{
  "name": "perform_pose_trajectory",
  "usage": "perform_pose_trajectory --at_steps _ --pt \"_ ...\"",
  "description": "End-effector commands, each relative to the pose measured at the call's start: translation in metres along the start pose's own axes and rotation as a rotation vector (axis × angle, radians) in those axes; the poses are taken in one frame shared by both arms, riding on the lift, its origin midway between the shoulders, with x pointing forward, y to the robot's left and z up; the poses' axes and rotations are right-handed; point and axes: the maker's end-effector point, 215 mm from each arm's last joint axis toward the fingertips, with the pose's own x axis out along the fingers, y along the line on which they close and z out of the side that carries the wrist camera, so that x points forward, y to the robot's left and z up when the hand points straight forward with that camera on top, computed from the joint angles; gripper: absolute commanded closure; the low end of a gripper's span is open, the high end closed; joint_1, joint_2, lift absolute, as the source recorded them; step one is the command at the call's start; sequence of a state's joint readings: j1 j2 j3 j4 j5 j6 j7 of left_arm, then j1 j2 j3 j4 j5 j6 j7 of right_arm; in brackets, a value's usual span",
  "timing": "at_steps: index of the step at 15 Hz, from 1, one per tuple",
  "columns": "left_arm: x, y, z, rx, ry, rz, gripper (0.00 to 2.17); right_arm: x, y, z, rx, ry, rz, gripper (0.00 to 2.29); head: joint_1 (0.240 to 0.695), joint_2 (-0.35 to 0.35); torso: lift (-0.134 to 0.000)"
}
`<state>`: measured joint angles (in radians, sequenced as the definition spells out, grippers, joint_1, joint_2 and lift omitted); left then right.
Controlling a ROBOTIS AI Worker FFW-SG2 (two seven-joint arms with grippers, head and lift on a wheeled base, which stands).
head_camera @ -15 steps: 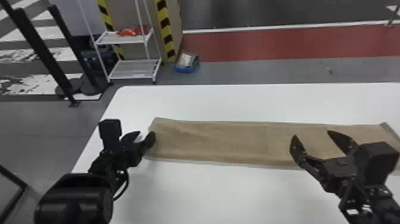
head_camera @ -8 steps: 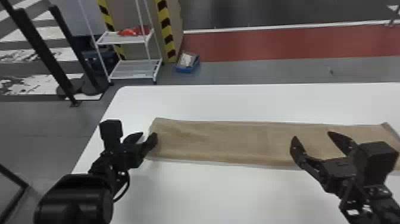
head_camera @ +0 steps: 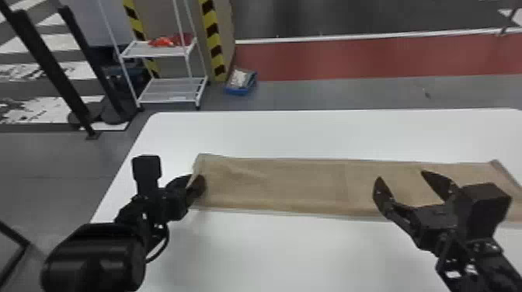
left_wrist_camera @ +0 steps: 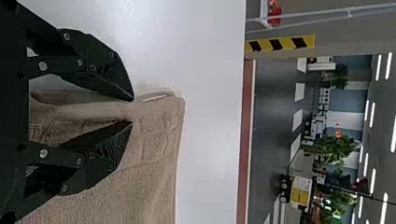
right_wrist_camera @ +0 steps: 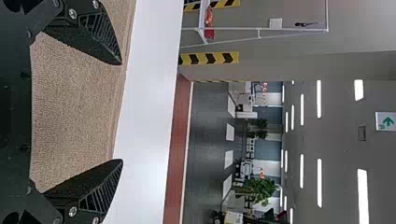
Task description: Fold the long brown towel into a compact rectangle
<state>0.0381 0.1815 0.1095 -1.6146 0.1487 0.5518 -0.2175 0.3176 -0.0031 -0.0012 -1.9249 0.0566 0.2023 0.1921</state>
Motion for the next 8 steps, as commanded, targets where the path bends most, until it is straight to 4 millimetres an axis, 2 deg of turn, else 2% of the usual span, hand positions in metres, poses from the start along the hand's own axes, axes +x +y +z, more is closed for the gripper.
perform_pose_trajectory --at_steps 1,2,3,6,8 --pt "0.001 0.000 -0.008 -0.018 0.046 -0.007 1.30 0.001 -0.001 -0.001 0.011 0.002 -0.001 0.15 0.695 0.121 -0.122" --pt "0.000 0.001 -0.002 -0.027 0.034 -0.013 1.62 0.002 -0.001 -0.002 0.012 0.003 -0.003 0.15 0.695 0.119 -0.122" --pt "-0.002 -0.002 0.008 -0.040 0.011 -0.021 1.73 0.003 -0.001 -0.002 0.012 0.003 -0.001 0.15 0.695 0.117 -0.122" --pt "-0.026 -0.028 0.057 -0.067 -0.104 -0.053 1.73 0.012 -0.003 -0.002 -0.001 0.006 -0.004 0.15 0.695 0.114 -0.122" --pt "-0.045 -0.055 0.101 -0.097 -0.192 -0.099 1.73 0.020 -0.003 -0.003 -0.011 0.011 -0.003 0.15 0.695 0.103 -0.122"
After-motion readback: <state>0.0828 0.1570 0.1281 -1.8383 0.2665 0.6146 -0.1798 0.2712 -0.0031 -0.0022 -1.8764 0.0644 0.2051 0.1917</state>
